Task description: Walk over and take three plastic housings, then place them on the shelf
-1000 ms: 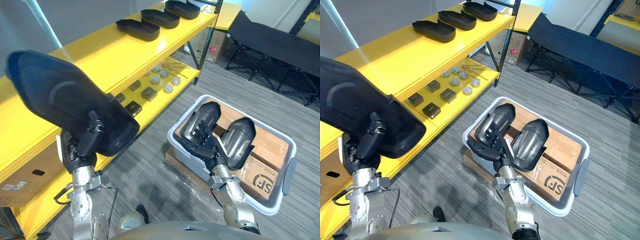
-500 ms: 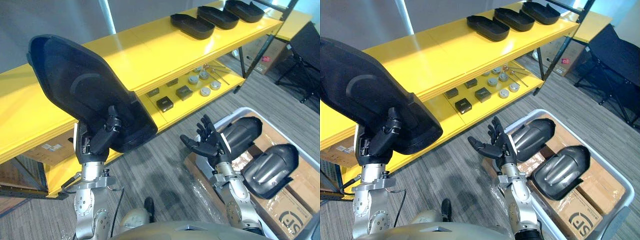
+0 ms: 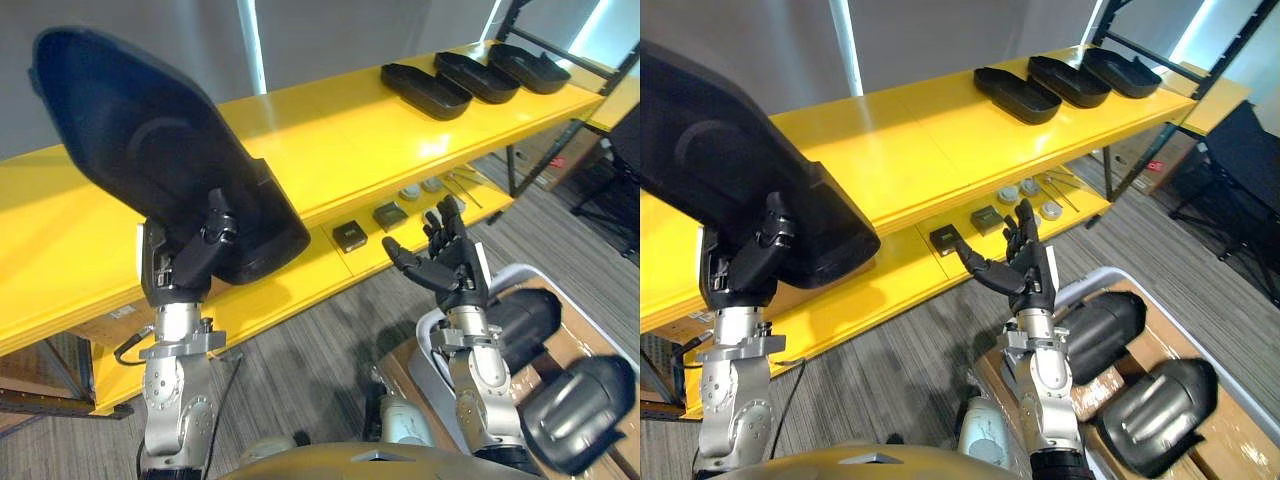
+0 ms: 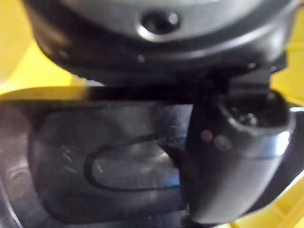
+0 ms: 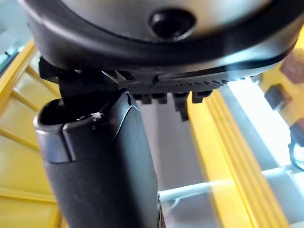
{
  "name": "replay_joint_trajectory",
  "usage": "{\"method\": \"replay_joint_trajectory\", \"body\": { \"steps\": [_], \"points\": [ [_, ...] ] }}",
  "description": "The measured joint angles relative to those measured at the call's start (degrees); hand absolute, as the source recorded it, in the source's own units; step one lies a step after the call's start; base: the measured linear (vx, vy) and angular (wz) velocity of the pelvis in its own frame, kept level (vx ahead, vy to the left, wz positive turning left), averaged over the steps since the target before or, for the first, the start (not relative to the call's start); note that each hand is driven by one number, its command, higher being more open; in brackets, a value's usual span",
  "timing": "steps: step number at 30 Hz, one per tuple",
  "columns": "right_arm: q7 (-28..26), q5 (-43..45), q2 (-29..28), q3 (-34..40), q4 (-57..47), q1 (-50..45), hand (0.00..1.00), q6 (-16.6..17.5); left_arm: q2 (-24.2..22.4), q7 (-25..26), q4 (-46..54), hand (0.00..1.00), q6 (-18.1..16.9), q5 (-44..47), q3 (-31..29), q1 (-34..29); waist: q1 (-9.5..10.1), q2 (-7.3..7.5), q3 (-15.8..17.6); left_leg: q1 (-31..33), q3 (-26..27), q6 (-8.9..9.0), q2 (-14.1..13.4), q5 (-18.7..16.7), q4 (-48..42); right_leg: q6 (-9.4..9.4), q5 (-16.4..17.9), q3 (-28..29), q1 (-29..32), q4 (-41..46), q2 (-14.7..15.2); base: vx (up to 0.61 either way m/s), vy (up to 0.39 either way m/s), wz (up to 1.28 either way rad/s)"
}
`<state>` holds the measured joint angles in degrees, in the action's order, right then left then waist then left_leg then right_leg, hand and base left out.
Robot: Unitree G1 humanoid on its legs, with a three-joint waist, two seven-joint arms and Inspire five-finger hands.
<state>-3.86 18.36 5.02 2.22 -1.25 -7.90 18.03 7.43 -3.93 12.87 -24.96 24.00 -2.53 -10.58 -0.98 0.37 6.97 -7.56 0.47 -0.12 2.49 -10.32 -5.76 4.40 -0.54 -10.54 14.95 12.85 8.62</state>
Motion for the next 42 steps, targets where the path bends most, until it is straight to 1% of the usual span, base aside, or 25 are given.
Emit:
{"method": "replay_joint_trajectory", "body": {
  "steps": [1, 2, 3, 4, 6, 7, 8, 10, 12, 13, 14, 15, 16, 17, 18, 20, 23, 25, 26, 28, 30, 35, 36, 40, 42],
  "points": [
    [-0.39, 0.03, 0.13, 0.40, -0.33, 0.03, 1.00, 0.00, 0.30, 0.20, -0.04, 0.00, 0.00, -0.12, 0.00, -0.02, -0.48, 0.48, -0.41, -0.23, -0.10, 0.55, 0.02, -0.96, -0.31, -0.57, -2.86, -0.36, -0.93, -1.08, 0.10, 0.37, -0.227, 0.90],
    [-0.97, 0.01, 2.02, 1.28, -0.73, 0.53, 1.00, -0.01, -0.25, 0.30, -1.12, 0.00, -0.08, -0.12, 0.05, -0.06, -0.25, -0.38, -1.05, -0.85, 0.16, 1.12, -1.54, -4.46, -2.16, -2.79, -4.16, -2.01, -2.66, -1.05, -0.97, 0.30, -0.203, 0.47],
    [-1.16, 0.00, 3.13, 1.51, -0.74, 1.02, 1.00, -0.22, -0.59, 0.79, -1.23, 0.00, 0.44, -0.10, 0.32, -0.60, 0.14, -1.40, -1.35, -0.54, 0.83, 1.92, -2.88, -4.96, -3.28, -3.37, -3.60, -2.37, -3.14, -0.99, -1.91, 0.37, -0.227, 0.41],
    [-1.86, 0.06, 4.55, 2.69, -0.79, 1.68, 1.00, -0.28, -0.78, 0.96, -2.37, 0.00, 0.88, -0.07, 0.48, -0.75, 0.59, -2.17, -1.55, 0.22, 1.82, 2.60, -4.24, -5.25, -6.12, -4.09, -1.30, -3.26, -3.73, -0.24, -2.81, 0.37, -0.210, 0.27],
    [-2.57, 0.56, 5.69, 4.85, -0.79, 2.49, 1.00, -0.27, -0.81, 0.84, -3.64, 0.00, 2.53, -0.32, 0.50, -0.81, 0.72, -2.52, -1.28, 3.49, 3.09, 3.37, -6.13, -5.70, -15.77, -4.95, 0.94, -4.42, -6.19, -0.31, -3.78, 0.38, -0.224, 0.37],
    [-3.17, 1.29, 6.15, 5.69, -0.80, 2.75, 1.00, -0.26, -0.83, 0.87, -4.26, 0.00, 3.42, -0.44, 0.46, -0.84, 0.72, -2.57, -0.70, 6.51, 3.86, 3.87, -7.37, -5.29, -24.91, -5.42, 1.59, -4.86, -8.74, -1.29, -4.23, 0.30, -0.156, 0.14],
    [-3.86, 2.67, 6.60, 6.36, -0.79, 3.16, 1.00, -0.22, -0.80, 0.89, -4.46, 0.00, 4.15, -0.66, 0.43, -1.51, 1.34, -2.83, 0.15, 8.95, 5.39, 4.60, -9.42, -6.92, -32.72, -5.98, 2.03, -4.87, -12.63, -3.09, -5.08, 0.27, -0.106, -0.04],
    [-4.84, 3.60, 6.57, 7.50, -0.96, 3.79, 1.00, 0.75, -0.84, 0.46, -4.43, 0.00, 4.14, -1.77, 0.45, -2.17, 1.92, -2.77, 0.10, 11.60, 6.90, 4.45, -11.37, -8.08, -31.26, -6.31, 2.47, -4.81, -16.24, -5.24, -5.17, 0.24, -0.080, -0.18],
    [-6.43, 5.37, 6.57, 8.65, -1.10, 5.07, 1.00, 2.37, -0.84, -0.42, -3.74, 0.00, 4.09, -2.95, 0.53, -2.14, 1.95, -3.44, 0.01, 14.03, 6.68, 5.23, -12.30, -7.22, -22.14, -5.92, 2.55, -4.39, -17.08, -6.34, -4.94, 0.21, 0.008, -0.21],
    [-6.81, 5.56, 6.65, 9.26, -1.25, 5.27, 1.00, 2.86, -0.82, -0.62, -3.23, 0.00, 4.09, -4.65, 0.90, -2.14, 1.95, -4.00, -0.14, 14.53, 6.61, 5.58, -12.61, -4.25, -16.06, -5.05, 2.95, -3.98, -17.24, -6.19, -4.69, 0.20, 0.117, -0.32],
    [-6.94, 5.60, 6.90, 9.48, -1.38, 5.25, 1.00, 2.96, -0.77, -1.36, -3.17, 0.00, 4.10, -5.30, 1.56, -2.09, 1.84, -4.73, -0.56, 14.16, 7.24, 5.49, -13.13, 1.19, -11.90, -4.06, 3.56, -3.38, -17.61, -6.00, -4.75, 0.17, 0.150, -0.30],
    [-6.93, 5.82, 7.22, 9.49, -1.57, 5.15, 1.00, 2.98, -0.75, -1.65, -3.17, 0.00, 4.16, -5.73, 2.11, -1.97, 1.52, -5.08, -0.78, 13.78, 7.24, 5.50, -13.20, 4.34, -10.18, -3.52, 3.86, -3.20, -17.88, -5.88, -4.82, 0.19, 0.211, -0.17],
    [-6.81, 6.83, 7.73, 9.41, -1.99, 4.99, 1.00, 3.14, -0.22, -2.61, -3.21, 0.00, 4.91, -6.24, 3.13, -0.89, 0.81, -5.71, -1.45, 12.23, 7.61, 6.13, -12.58, 8.03, -7.21, -2.24, 4.46, -2.86, -18.09, -5.42, -3.91, 0.17, 0.222, -0.09],
    [-6.72, 6.85, 7.74, 9.36, -3.13, 4.69, 1.00, 3.14, 1.13, -3.52, -2.97, 0.00, 5.68, -6.25, 4.14, 0.65, 0.58, -4.52, -1.69, 10.46, 8.78, 5.30, -10.57, 8.99, -3.58, -1.44, 4.55, -2.66, -17.70, -5.13, -2.08, 0.15, 0.214, -0.08],
    [-6.77, 6.89, 7.74, 9.38, -4.24, 4.37, 1.00, 3.15, 1.81, -4.14, -2.71, 0.00, 6.32, -6.19, 4.50, 1.61, 0.47, -3.96, -1.73, 9.96, 9.21, 4.80, -9.61, 9.83, -1.85, -0.70, 4.44, -2.38, -17.59, -5.27, -1.27, 0.11, 0.183, -0.06],
    [-7.75, 7.68, 7.51, 9.44, -8.74, 3.74, 1.00, 3.17, 3.29, -6.31, -0.31, 0.00, 9.72, -6.06, 4.95, 3.83, -0.70, -2.61, -1.53, 8.88, 10.01, 3.29, -6.82, 12.29, 3.22, 0.88, 3.52, -2.08, -16.83, -6.64, 0.97, 0.10, 0.177, 0.03],
    [-8.59, 7.24, 7.18, 9.53, -11.66, 3.04, 1.00, 3.10, 3.75, -8.34, 2.09, 0.00, 14.33, -3.45, 5.61, 4.10, -1.34, -2.22, -1.63, 8.33, 10.46, 3.06, -5.23, 12.45, 4.64, 2.15, 2.68, -2.02, -17.32, -8.27, 2.06, 0.07, 0.111, -0.01],
    [-8.58, 6.73, 5.81, 9.55, -12.24, 1.89, 1.00, 2.55, 3.91, -8.65, 3.10, 0.00, 16.99, -2.59, 7.10, 4.34, -1.62, -2.04, -1.73, 7.68, 10.45, 2.73, -4.89, 12.68, 5.76, 2.38, 2.53, -2.27, -17.67, -8.57, 2.34, 0.04, 0.061, 0.03],
    [-8.55, 6.62, 4.76, 9.44, -12.24, 0.95, 1.00, 1.63, 4.04, -8.52, 3.37, 0.00, 20.03, -1.22, 8.57, 5.28, -1.67, -1.73, -1.91, 7.15, 10.62, 2.68, -4.78, 13.09, 6.96, 2.41, 2.51, -2.34, -17.90, -9.14, 2.42, 0.00, 0.000, 0.00],
    [-8.48, 6.68, 4.19, 9.37, -12.24, 0.41, 1.00, 0.85, 4.24, -7.08, 3.30, 0.00, 23.77, -1.21, 10.26, 7.03, -2.16, -1.62, -1.96, 6.95, 10.83, 2.74, -4.78, 13.53, 8.05, 2.43, 2.49, -2.49, -17.80, -9.41, 2.33, 0.00, 0.000, 0.00],
    [-8.48, 7.01, 3.99, 9.26, -12.24, 0.04, 1.00, -0.75, 4.52, -4.44, 0.25, 0.00, 28.08, 2.07, 12.37, 10.78, -2.82, -1.65, -1.98, 6.48, 11.83, 2.95, -4.88, 14.21, 9.81, 2.83, 2.03, -1.76, -17.24, -10.03, 2.04, -0.04, 0.001, -0.18],
    [-9.14, 7.78, 3.99, 7.63, -12.25, -0.69, 1.00, -3.65, 4.71, 3.47, -11.63, 0.00, 31.20, 3.87, 12.60, 18.24, -5.65, -1.54, -2.04, 5.68, 13.57, 2.73, -4.96, 14.71, 10.54, 2.86, 1.55, -0.02, -16.62, -10.02, 1.71, -0.01, 0.013, -0.21],
    [-9.38, 7.86, 4.02, 7.42, -12.24, -1.42, 1.00, -4.04, 4.71, 5.16, -15.08, 0.00, 31.62, 7.12, 12.25, 20.80, -5.82, -1.54, -2.04, 5.56, 14.03, 2.73, -5.03, 14.71, 10.55, 2.83, 1.41, 0.50, -16.43, -10.02, 1.45, -0.02, -0.001, -0.21],
    [-10.51, 7.90, 4.28, 6.26, -12.22, -2.13, 1.00, -4.86, 5.47, 7.12, -20.30, 0.00, 31.59, 8.91, 10.09, 26.20, -6.33, -1.56, -2.05, 5.95, 14.69, 2.77, -5.18, 14.80, 10.57, 2.76, 1.15, 1.18, -15.67, -10.03, 1.27, -0.02, 0.003, -0.10],
    [-11.51, 7.81, 4.35, 5.46, -12.18, -2.13, 1.00, -5.13, 7.96, 7.95, -24.64, 0.00, 31.60, 10.90, 8.92, 29.52, -7.14, -1.56, -2.04, 6.17, 15.09, 2.73, -5.17, 14.84, 10.65, 2.82, 0.96, 1.58, -15.22, -10.03, 1.25, -0.03, 0.013, -0.07]
  ]
}}
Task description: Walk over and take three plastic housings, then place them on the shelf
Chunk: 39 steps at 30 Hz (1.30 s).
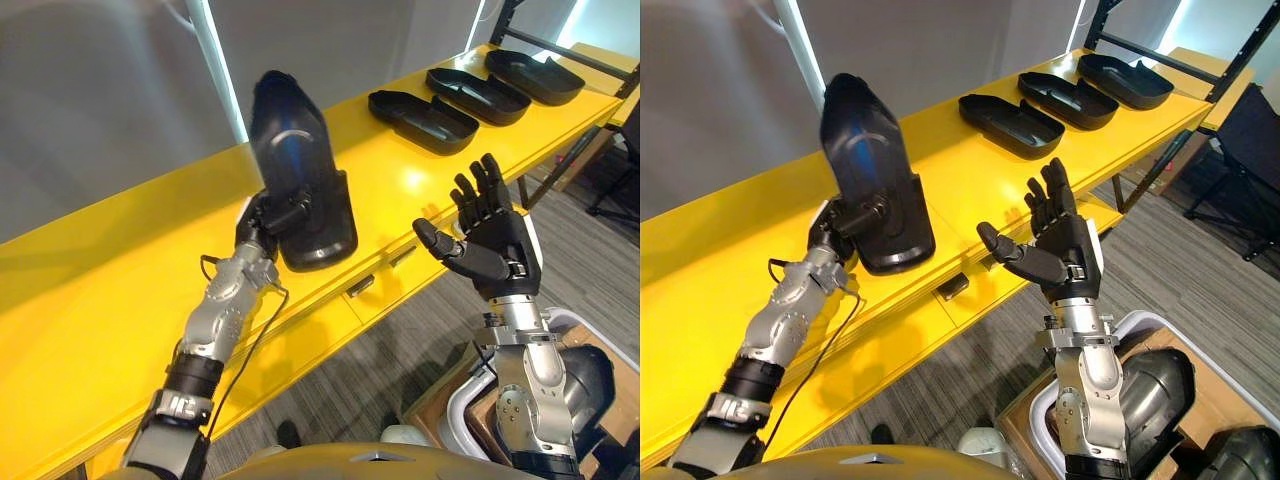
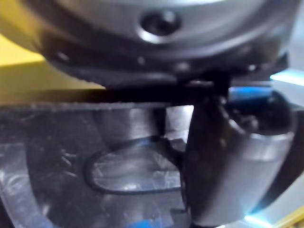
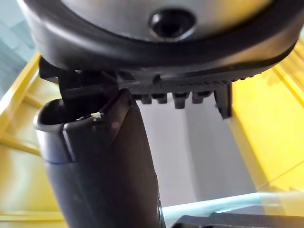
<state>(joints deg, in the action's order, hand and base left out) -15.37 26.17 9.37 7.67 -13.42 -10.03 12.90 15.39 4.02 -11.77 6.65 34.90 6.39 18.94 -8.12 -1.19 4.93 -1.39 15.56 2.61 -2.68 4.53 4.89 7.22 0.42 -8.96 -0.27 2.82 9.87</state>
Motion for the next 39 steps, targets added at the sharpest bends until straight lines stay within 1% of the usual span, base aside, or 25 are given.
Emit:
{"method": "replay_joint_trajectory", "body": {
  "steps": [2, 6, 10, 13, 15, 16, 20, 22, 25, 26, 30, 32, 34, 36, 39],
  "points": [
    [-0.30, 0.04, 0.49, -0.14, 0.15, 0.07, 1.00, 0.00, 1.13, 1.54, -3.05, 0.00, 0.00, 0.67, -0.85, 2.43, -0.05, -0.01, 0.01, 0.00, 0.46, -0.06, 0.06, 0.04, -0.02, 0.03, -0.20, 0.53, 0.26, 0.00, 0.01, -0.01, 0.019, -0.12],
    [-1.23, 0.07, 3.57, -1.62, 0.28, 0.28, 1.00, -0.14, 3.04, 4.21, -7.91, 0.00, 0.04, 1.18, -2.54, 6.15, -0.28, -0.25, 0.15, 0.00, 0.48, -0.14, 0.11, 0.21, -0.04, 0.00, -0.29, 0.71, 0.35, 0.00, -0.01, 0.00, 0.005, -0.02],
    [-2.39, 0.03, 3.89, -2.35, 1.32, 0.91, 1.00, -0.27, 3.07, 5.93, -10.53, 0.00, 1.32, 1.14, -3.55, 8.37, -0.35, -0.81, 0.47, 0.12, 0.38, -0.24, 0.12, 0.37, 0.11, -0.11, -0.36, 0.73, 0.40, 0.00, 0.03, 0.00, 0.000, 0.00],
    [-2.94, 0.01, 3.89, -2.91, 1.60, 1.54, 1.00, -1.51, 3.07, 7.17, -13.02, 0.00, 2.09, 0.91, -3.67, 10.85, -0.18, -1.29, 0.70, 1.04, 0.33, -0.22, 0.08, 0.71, 0.20, -0.33, -0.70, 0.89, 1.37, -0.04, 0.01, -0.03, 0.012, 0.00],
    [-2.91, -0.05, 3.89, -3.46, 1.60, 1.62, 1.00, -2.47, 3.07, 7.85, -14.90, 0.00, 2.22, 0.66, -3.71, 11.81, -0.14, -1.34, 0.83, 0.97, 0.31, -0.24, 0.02, 0.81, 0.20, -0.43, -0.82, 0.92, 1.23, -0.13, 0.02, 0.00, 0.000, 0.00],
    [-2.93, -0.06, 3.89, -3.94, 1.60, 1.66, 1.00, -2.52, 3.07, 8.10, -15.89, 1.00, 2.30, 0.65, -3.92, 12.25, -0.17, -1.34, 0.83, 0.92, 0.30, -0.22, -0.02, 0.84, 0.20, -0.44, -0.83, 0.93, 1.19, -0.13, 0.03, 0.00, 0.000, 0.00],
    [-2.80, -0.11, 3.88, -4.02, 1.60, 1.73, 1.00, -2.52, 3.07, 8.17, -17.96, 1.00, 2.51, 0.60, -4.00, 12.85, -0.15, -1.31, 0.84, 1.00, 0.13, -0.17, -0.12, 1.01, 0.22, -0.53, -0.91, 0.92, 1.17, -0.14, 0.08, 0.00, 0.000, 0.00],
    [-2.77, -0.23, 3.88, -4.06, 1.60, 1.74, 1.00, -2.52, 3.07, 8.52, -19.73, 1.00, 3.77, -0.27, -3.56, 12.84, -0.16, -1.30, 0.86, 1.03, 0.08, -0.17, -0.15, 1.06, 0.23, -0.54, -0.92, 0.91, 1.17, -0.14, 0.07, 0.00, 0.000, 0.00],
    [-2.56, -0.40, 3.88, -4.41, 1.59, 1.94, 1.00, -2.52, 3.04, 9.80, -20.34, 1.00, 4.25, -4.51, -1.71, 13.37, -0.11, -1.00, 1.07, 1.02, 0.06, -0.16, -0.21, 1.14, 0.23, -0.57, -1.03, 0.89, 1.13, -0.16, 0.04, 0.00, 0.000, 0.00],
    [-2.42, -0.43, 3.88, -4.90, 1.60, 2.02, 1.00, -2.52, 2.84, 10.58, -20.48, 1.00, 4.58, -5.94, -1.56, 13.95, -0.11, -0.91, 1.14, 1.01, 0.09, -0.18, -0.22, 1.18, 0.23, -0.57, -1.12, 0.91, 1.12, -0.21, 0.04, 0.00, 0.000, 0.00],
    [-2.09, -0.43, 3.87, -6.30, 1.59, 2.04, 1.00, -2.55, 2.77, 12.59, -21.52, 1.00, 4.57, -6.40, -1.62, 15.48, -0.14, -0.57, 1.71, 1.16, 0.33, -0.21, -0.36, 1.31, 0.25, -0.70, -1.86, 1.00, 1.07, -1.12, -0.10, -0.02, 0.007, -0.04],
    [-1.76, -0.42, 3.87, -6.28, 1.59, 2.05, 1.00, -2.55, 2.71, 13.43, -22.15, 1.00, 4.59, -8.57, -1.61, 16.09, -0.21, -0.43, 1.86, 1.21, 0.40, -0.21, -0.36, 1.32, 0.26, -0.62, -2.04, 1.07, 1.07, -1.36, -0.10, -0.01, 0.004, -0.02],
    [-1.63, -0.41, 3.87, -6.28, 1.59, 2.08, 1.00, -2.56, 2.66, 15.42, -23.74, 1.00, 4.61, -8.56, -1.65, 17.29, -0.26, -0.35, 1.92, 1.31, 0.49, -0.21, -0.37, 1.32, 0.27, -0.62, -2.44, 1.15, 1.05, -1.86, -0.13, -0.02, 0.012, -0.04],
    [-1.60, -0.42, 3.87, -6.28, 1.60, 2.08, 1.00, -2.57, 2.66, 16.31, -23.76, 1.00, 4.56, -8.58, -1.71, 17.33, -0.35, -0.35, 1.94, 1.32, 0.56, -0.21, -0.37, 1.32, 0.27, -0.63, -2.51, 1.25, 1.07, -1.92, -0.13, -0.01, 0.005, -0.02],
    [-1.57, -0.44, 3.87, -6.29, 1.59, 2.08, 1.00, -2.57, 2.62, 19.15, -24.22, 1.00, 4.14, -8.57, -1.70, 17.33, -0.76, -0.20, 2.04, 1.25, 0.64, -0.21, -0.39, 1.32, 0.27, -0.61, -2.54, 1.28, 1.04, -1.90, -0.14, 0.00, 0.000, 0.00]
  ]
}}
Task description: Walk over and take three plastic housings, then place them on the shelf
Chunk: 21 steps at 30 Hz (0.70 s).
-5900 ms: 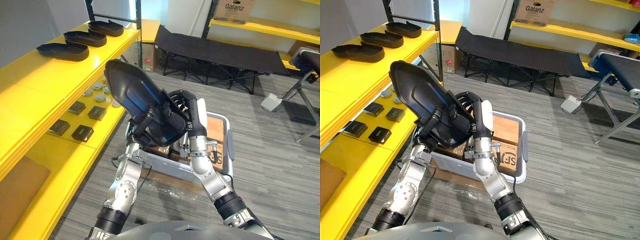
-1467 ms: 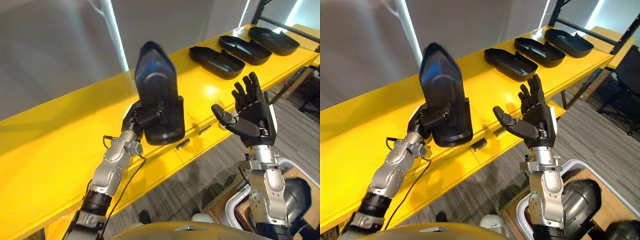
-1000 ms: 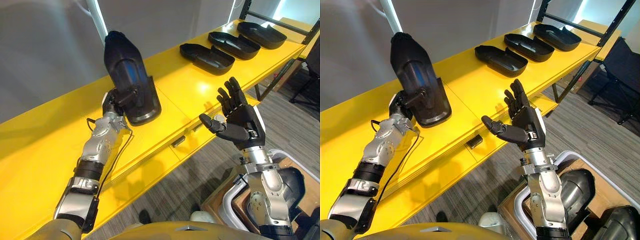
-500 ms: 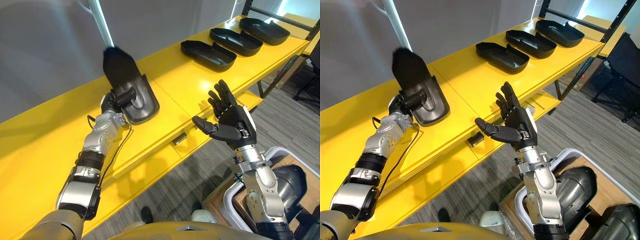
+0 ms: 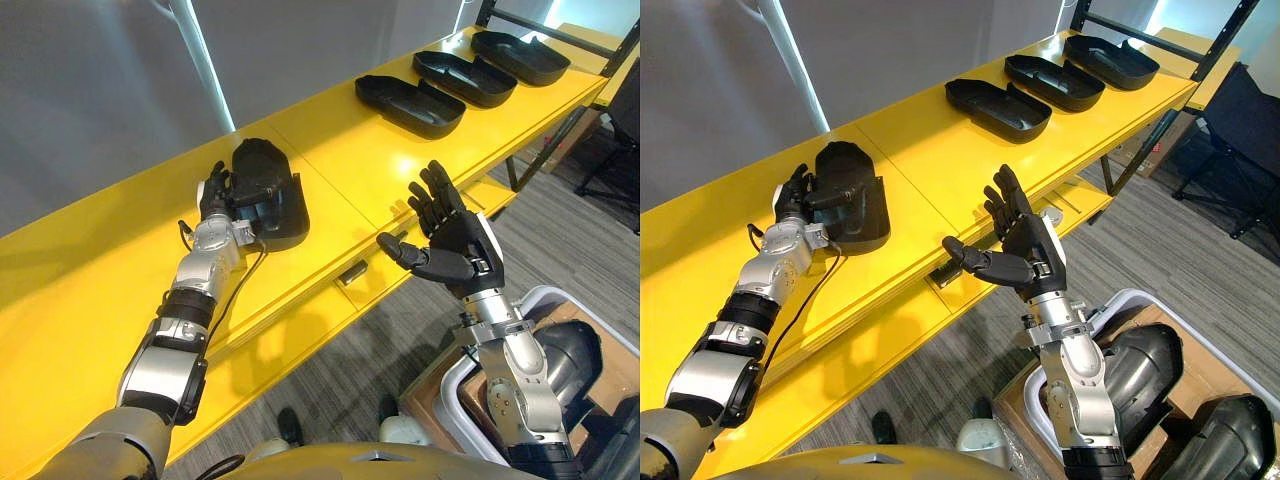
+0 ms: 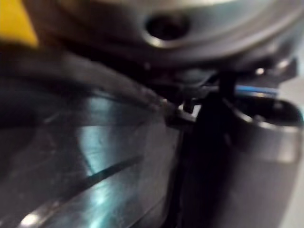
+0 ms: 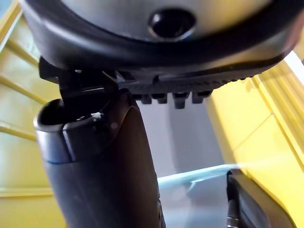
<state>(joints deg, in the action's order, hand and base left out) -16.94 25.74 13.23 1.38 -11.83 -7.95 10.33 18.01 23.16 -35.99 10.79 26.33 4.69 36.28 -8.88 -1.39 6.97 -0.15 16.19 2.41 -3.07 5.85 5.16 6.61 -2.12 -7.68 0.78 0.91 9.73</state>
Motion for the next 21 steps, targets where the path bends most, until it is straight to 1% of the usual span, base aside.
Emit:
{"method": "replay_joint_trajectory", "body": {
  "steps": [1, 4, 6, 8, 11, 14, 16, 17, 19, 20, 21],
  "points": [
    [0.00, 0.00, 0.00, -0.03, 0.00, 0.00, 1.00, 0.00, -0.09, 0.71, -0.06, 1.00, -0.34, 0.00, 0.00, 0.01, -0.08, 0.02, 0.01, -0.02, 0.02, 0.00, 0.00, 0.00, 0.00, 0.01, -0.01, 0.00, -0.01, 0.00, 0.00, 0.00, 0.000, 0.00],
    [0.04, -0.19, -0.03, -0.68, 0.00, 0.00, 1.00, 0.00, -0.32, 5.53, -1.03, 1.00, -2.63, -0.04, -0.06, 0.03, -0.72, 0.28, 0.20, -0.18, 0.10, 0.00, -0.02, 0.00, 0.01, 0.02, -0.02, 0.08, -0.12, -0.01, -0.01, 0.00, 0.003, -0.01],
    [0.44, -0.80, -0.04, -1.25, 0.00, -0.03, 1.00, 0.00, -0.82, 9.37, -1.73, 1.00, -4.75, -0.19, -0.32, 0.09, -0.82, 0.58, 0.47, -0.26, 0.20, 0.00, -0.07, 0.00, 0.01, 0.03, -0.06, 0.16, -0.14, -0.02, -0.04, 0.00, 0.000, 0.00],
    [1.81, -2.21, -0.05, -1.50, 0.00, -0.02, 1.00, 0.00, -1.75, 11.81, -1.78, 1.00, -7.04, -0.09, -1.41, 0.05, -0.75, 0.77, 0.75, -0.32, 0.16, 0.00, -0.07, 0.00, 0.01, 0.04, -0.17, 0.09, -0.27, -0.04, -0.05, 0.00, 0.005, 0.02],
    [4.18, -4.20, -0.04, -1.16, 0.02, 0.55, 1.00, 0.00, -2.28, 13.19, -1.65, 1.00, -9.52, 0.04, -2.32, -0.11, -0.61, 0.87, 1.23, -0.32, -0.24, -0.03, -0.02, 0.09, 0.01, 0.04, -0.25, -0.32, -0.56, -0.10, -0.01, 0.00, 0.008, 0.06],
    [6.47, -5.23, -0.01, -0.43, 1.66, 4.51, 1.00, 0.01, -2.78, 14.18, 0.56, 1.00, -9.50, -0.19, -2.54, -0.51, -0.52, 0.88, 1.37, -0.32, -0.96, -0.02, 0.02, 0.37, 0.00, 0.03, -0.25, -0.98, -0.98, -0.16, 0.04, 0.00, 0.008, 0.13],
    [9.26, -5.23, 0.08, 0.76, 4.33, 10.11, 1.00, 0.01, -4.75, 14.19, 3.19, 1.00, -9.27, -0.25, -2.52, -1.37, 0.17, 0.90, 1.40, -0.34, -1.99, 0.05, 0.03, 0.65, 0.00, 0.02, -0.26, -1.89, -1.69, -0.40, 0.04, -0.01, 0.006, 0.19],
    [9.81, -5.23, 0.15, 1.05, 4.92, 11.30, 1.00, 0.00, -5.19, 14.17, 3.95, 1.00, -9.19, -0.25, -2.49, -1.67, 0.38, 0.90, 1.40, -0.33, -2.22, 0.06, 0.03, 0.69, 0.00, 0.01, -0.27, -2.16, -1.87, -0.51, 0.03, -0.01, 0.005, 0.19],
    [12.11, -5.29, 0.71, 1.99, 7.02, 15.58, 1.00, -0.17, -6.20, 12.83, 8.35, 1.00, -8.02, -0.23, -2.47, -3.93, 1.16, 0.91, 1.42, -0.24, -3.26, 0.05, 0.05, 0.90, 0.00, -0.07, -0.37, -3.38, -2.75, -1.09, 0.00, 0.00, 0.003, 0.23],
    [12.36, -5.29, 0.74, 2.06, 7.43, 16.06, 1.00, -0.26, -6.20, 12.60, 8.75, 1.00, -7.90, -0.23, -2.47, -4.21, 1.19, 0.91, 1.42, -0.27, -3.39, 0.05, 0.05, 0.91, 0.00, -0.07, -0.37, -3.53, -2.88, -1.10, 0.00, 0.00, 0.004, 0.23],
    [12.94, -5.17, 0.84, 2.66, 8.88, 18.02, 1.00, -1.18, -6.18, 11.33, 10.85, 1.00, -7.19, -0.23, -2.48, -5.47, 1.74, 0.91, 1.42, -0.36, -3.74, 0.11, 0.06, 0.98, -0.01, -0.08, -0.37, -4.01, -3.16, -1.16, -0.01, 0.00, 0.004, 0.12]
  ]
}}
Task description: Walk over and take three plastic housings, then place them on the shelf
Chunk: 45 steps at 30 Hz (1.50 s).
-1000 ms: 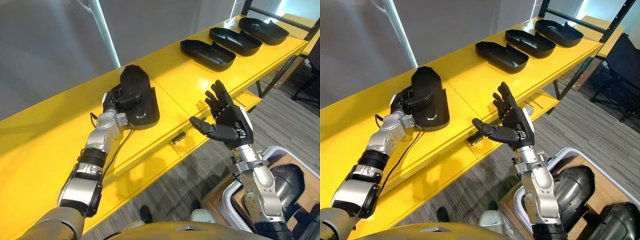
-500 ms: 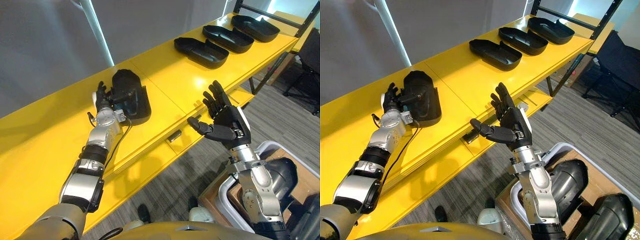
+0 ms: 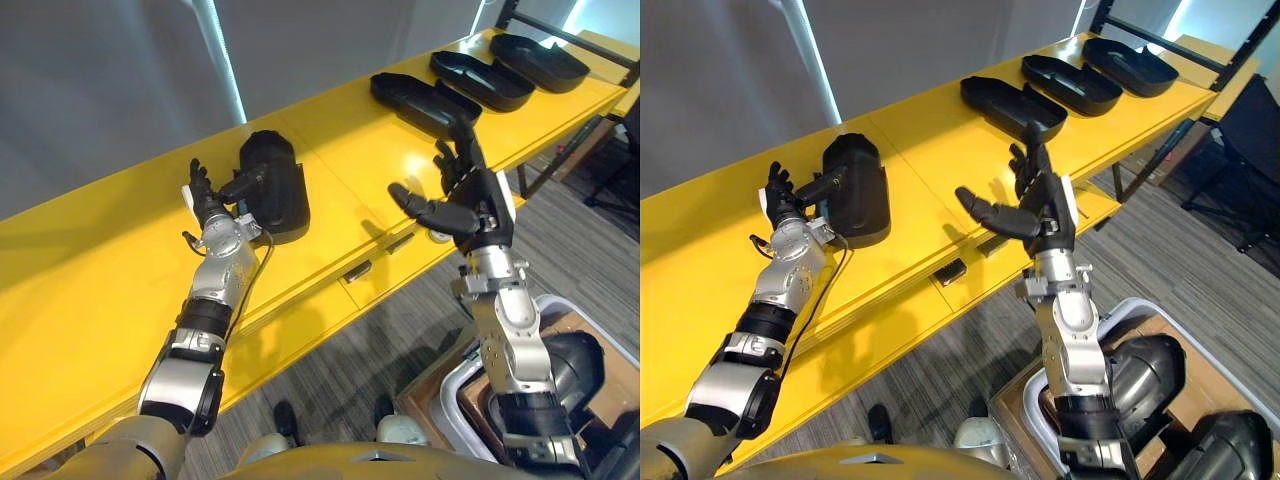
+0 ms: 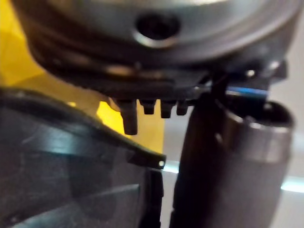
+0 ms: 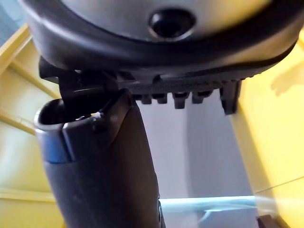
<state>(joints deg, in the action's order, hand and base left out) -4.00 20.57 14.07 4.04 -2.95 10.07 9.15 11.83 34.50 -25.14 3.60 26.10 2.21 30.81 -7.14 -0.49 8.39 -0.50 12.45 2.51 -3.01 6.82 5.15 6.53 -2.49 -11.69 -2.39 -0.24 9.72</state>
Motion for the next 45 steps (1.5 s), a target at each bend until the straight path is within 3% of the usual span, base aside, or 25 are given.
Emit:
{"method": "replay_joint_trajectory", "body": {
  "steps": [3, 10, 13, 19, 23, 30, 45],
  "points": [
    [0.30, 0.02, 2.23, 1.01, 5.10, 3.81, 1.00, -3.04, 0.06, -4.27, 2.76, 1.00, 1.82, 0.04, 0.08, -0.67, 1.65, 0.02, 0.01, 0.04, -1.58, -0.06, 0.22, 0.39, -0.01, 0.00, 0.00, -1.51, -1.22, -0.51, 0.03, -0.01, 0.005, 0.27],
    [0.18, 1.55, 5.34, 0.74, 22.42, 15.86, 1.00, -11.85, 1.09, -16.62, 10.23, 1.00, 2.67, 0.38, 0.91, -4.59, 4.61, -0.01, 0.02, 0.13, -5.03, 0.02, 0.49, 1.32, 0.00, -0.01, 0.00, -5.36, -3.59, -1.07, -0.05, -0.03, 0.003, 0.27],
    [-0.69, 4.36, 7.05, -0.18, 29.24, 19.90, 1.00, -14.06, 2.66, -21.04, 12.35, 1.00, 2.73, 0.35, 1.45, -5.48, 5.81, -0.03, 0.03, 0.25, -6.14, 0.14, 0.53, 1.37, 0.00, -0.01, 0.01, -6.33, -4.08, -1.10, -0.13, -0.05, 0.007, 0.22],
    [-4.49, 6.22, 10.62, -0.83, 38.34, 23.38, 1.00, -16.25, 8.70, -34.31, 19.93, 1.00, 4.70, 1.32, 1.25, -9.29, 8.32, -0.12, 0.08, 0.34, -8.66, 0.22, 0.86, 1.80, 0.00, -0.01, 0.01, -9.13, -5.90, -1.77, -0.25, -0.02, 0.003, 0.23],
    [-6.40, 6.92, 11.38, -1.38, 40.00, 26.19, 1.00, -16.34, 9.91, -39.06, 20.96, 1.00, 5.50, 1.29, 1.19, -11.47, 8.78, -0.21, 0.14, 0.36, -9.07, 0.27, 0.91, 1.91, 0.00, -0.01, 0.01, -9.68, -6.24, -1.90, -0.27, -0.01, 0.005, 0.08],
    [-8.80, 7.42, 13.12, -3.51, 43.27, 29.23, 1.00, -16.60, 9.99, -45.07, 20.94, 1.00, 6.99, 1.28, 1.23, -13.53, 10.00, -0.23, 0.15, -0.02, -9.18, -0.16, 0.89, 2.24, 0.00, -0.04, 0.04, -9.79, -6.80, -2.06, -0.39, 0.00, 0.000, 0.00],
    [-11.01, 7.42, 13.20, -6.57, 52.25, 35.39, 1.00, -18.77, 10.09, -49.26, 20.58, 1.00, 7.87, 1.24, 2.66, -17.51, 10.63, -0.50, 0.31, -0.39, -10.22, 0.46, 0.47, 2.46, 0.00, -0.24, 0.16, -10.36, -7.64, -2.08, -1.01, -0.01, -0.004, 0.02]
  ]
}}
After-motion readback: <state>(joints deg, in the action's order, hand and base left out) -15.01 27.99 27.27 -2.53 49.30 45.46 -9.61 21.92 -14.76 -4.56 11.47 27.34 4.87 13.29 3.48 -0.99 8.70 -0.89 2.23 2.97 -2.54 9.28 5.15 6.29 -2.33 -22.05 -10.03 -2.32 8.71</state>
